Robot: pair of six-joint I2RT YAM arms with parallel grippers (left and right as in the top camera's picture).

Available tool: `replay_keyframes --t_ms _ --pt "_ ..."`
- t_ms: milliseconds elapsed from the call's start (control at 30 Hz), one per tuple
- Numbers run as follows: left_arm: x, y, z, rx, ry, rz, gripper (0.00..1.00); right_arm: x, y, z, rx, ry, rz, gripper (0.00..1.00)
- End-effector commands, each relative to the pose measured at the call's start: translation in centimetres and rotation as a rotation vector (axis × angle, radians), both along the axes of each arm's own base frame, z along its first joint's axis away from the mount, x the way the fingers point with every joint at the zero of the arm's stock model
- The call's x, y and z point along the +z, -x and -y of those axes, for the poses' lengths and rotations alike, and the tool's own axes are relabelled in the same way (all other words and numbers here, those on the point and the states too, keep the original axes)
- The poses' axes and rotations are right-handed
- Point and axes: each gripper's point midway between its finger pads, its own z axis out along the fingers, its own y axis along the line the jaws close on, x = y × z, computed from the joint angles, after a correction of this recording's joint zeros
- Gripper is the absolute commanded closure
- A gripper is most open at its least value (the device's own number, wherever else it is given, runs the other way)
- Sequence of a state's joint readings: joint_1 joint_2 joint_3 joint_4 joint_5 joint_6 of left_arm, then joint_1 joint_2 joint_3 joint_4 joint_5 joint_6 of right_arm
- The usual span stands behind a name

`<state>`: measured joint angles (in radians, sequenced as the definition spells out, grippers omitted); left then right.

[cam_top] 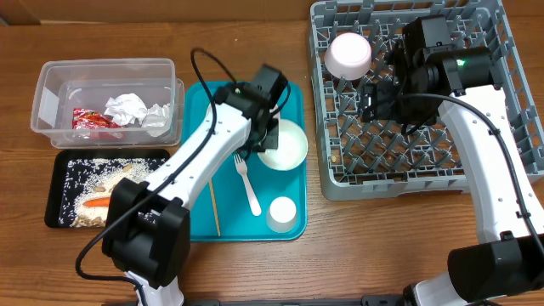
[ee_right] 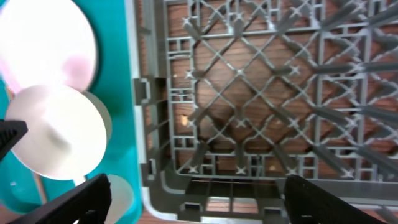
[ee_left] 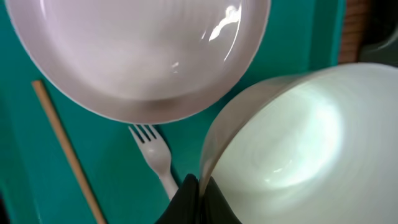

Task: Sort waste into correct bins and load items into the dishwasher

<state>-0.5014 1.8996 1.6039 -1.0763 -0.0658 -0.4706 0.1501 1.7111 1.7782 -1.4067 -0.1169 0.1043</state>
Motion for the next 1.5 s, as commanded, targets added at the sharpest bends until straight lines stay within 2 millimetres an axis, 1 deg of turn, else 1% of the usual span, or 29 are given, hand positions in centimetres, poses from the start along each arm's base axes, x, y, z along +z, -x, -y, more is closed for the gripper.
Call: replay_keyframes --t_ms 0,100,200,233,333,433,567,667,733,900,967,1033,1167,1467 --pt "2.9 -1.5 0.1 -0.018 -0.003 0.063 0.96 0.6 0.2 -1.6 0.03 -0.101 -0.002 0.08" --pt "4.1 -1.8 0.5 -0.02 0.017 0.078 0.96 1.0 0.6 -2.9 0.08 -0.169 -0.01 0.11" --pt "4.5 -1.9 0.9 -0.024 0.038 0.081 0.96 0.9 0.9 -3.5 0.09 -0.204 -0.027 0.14" --pt "4.5 -1.9 1.0 -0.026 0.042 0.079 0.96 0.8 1.1 -3.6 0.091 -0.205 -0.033 0.15" --pt "4.5 -1.9 0.9 -0.026 0.042 0.077 0.96 0.0 1.5 -3.8 0.097 -0.203 -0.057 0.22" --pt "4.5 -1.9 0.9 -0.026 0.042 0.077 0.96 -1.2 1.9 -4.5 0.113 -0.215 -0.08 0.24" --pt "4.5 -1.8 1.0 -0.027 0.046 0.075 0.96 -2.8 2.0 -6.7 0.168 -0.254 -0.082 0.25" --pt "4.5 -1.7 1.2 -0.031 0.055 0.07 0.96 -3.6 1.6 -8.6 0.223 -0.254 -0.04 0.34" --pt "4.5 -1.6 1.5 -0.034 0.069 0.063 0.96 -3.7 1.4 -9.9 0.256 -0.259 -0.012 0.36" --pt "4.4 -1.3 1.8 -0.041 0.091 0.046 0.96 -3.5 1.4 -12.4 0.325 -0.263 0.036 0.36" --pt "4.4 -1.2 1.8 -0.042 0.088 0.042 0.96 -3.7 1.2 -12.5 0.331 -0.232 0.052 0.4" --pt "4.4 -1.1 1.7 -0.045 0.086 0.039 0.96 -4.0 1.0 -12.1 0.323 -0.177 0.063 0.42" --pt "4.3 -0.5 2.3 -0.092 0.112 0.015 0.96 -4.1 0.7 -11.9 0.315 -0.154 0.077 0.43" --pt "4.3 -0.2 2.3 -0.096 0.117 -0.002 0.96 -3.9 0.0 -12.1 0.31 -0.162 0.102 0.42"
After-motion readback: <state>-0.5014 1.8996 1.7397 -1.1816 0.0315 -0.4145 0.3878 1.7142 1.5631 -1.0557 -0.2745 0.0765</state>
